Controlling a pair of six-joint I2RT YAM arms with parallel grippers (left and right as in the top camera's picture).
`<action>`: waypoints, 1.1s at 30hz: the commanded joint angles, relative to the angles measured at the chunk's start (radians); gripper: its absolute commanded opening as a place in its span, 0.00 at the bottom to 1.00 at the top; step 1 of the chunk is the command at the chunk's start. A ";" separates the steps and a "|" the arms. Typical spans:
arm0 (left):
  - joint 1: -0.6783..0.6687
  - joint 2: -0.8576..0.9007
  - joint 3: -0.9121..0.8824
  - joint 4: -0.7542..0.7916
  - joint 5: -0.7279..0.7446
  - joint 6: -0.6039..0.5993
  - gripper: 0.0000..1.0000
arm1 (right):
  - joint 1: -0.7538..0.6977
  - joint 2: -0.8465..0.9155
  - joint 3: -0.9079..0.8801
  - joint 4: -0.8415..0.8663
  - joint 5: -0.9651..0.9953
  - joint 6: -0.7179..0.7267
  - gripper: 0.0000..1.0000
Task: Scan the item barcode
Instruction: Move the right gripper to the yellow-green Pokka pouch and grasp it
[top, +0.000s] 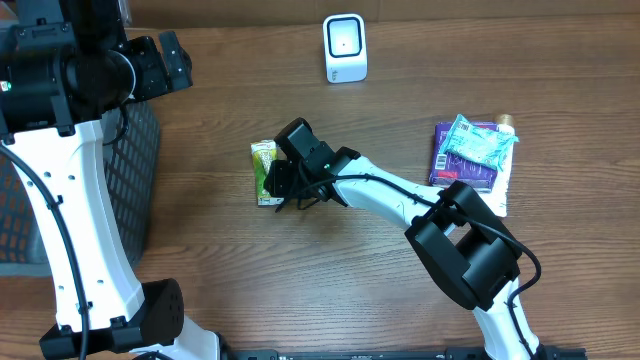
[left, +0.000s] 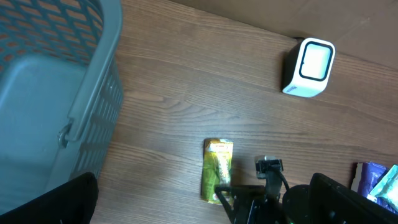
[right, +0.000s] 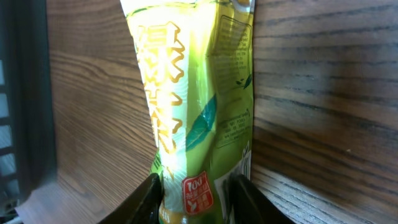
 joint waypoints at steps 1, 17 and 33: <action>0.000 0.007 0.016 0.004 0.003 0.019 1.00 | -0.002 0.017 -0.006 -0.013 0.034 -0.006 0.25; 0.000 0.007 0.016 0.004 0.003 0.019 0.99 | -0.100 -0.133 0.079 -0.641 0.739 -0.385 0.04; 0.000 0.007 0.016 0.004 0.003 0.019 1.00 | -0.017 -0.145 0.080 -0.629 0.759 -0.218 0.80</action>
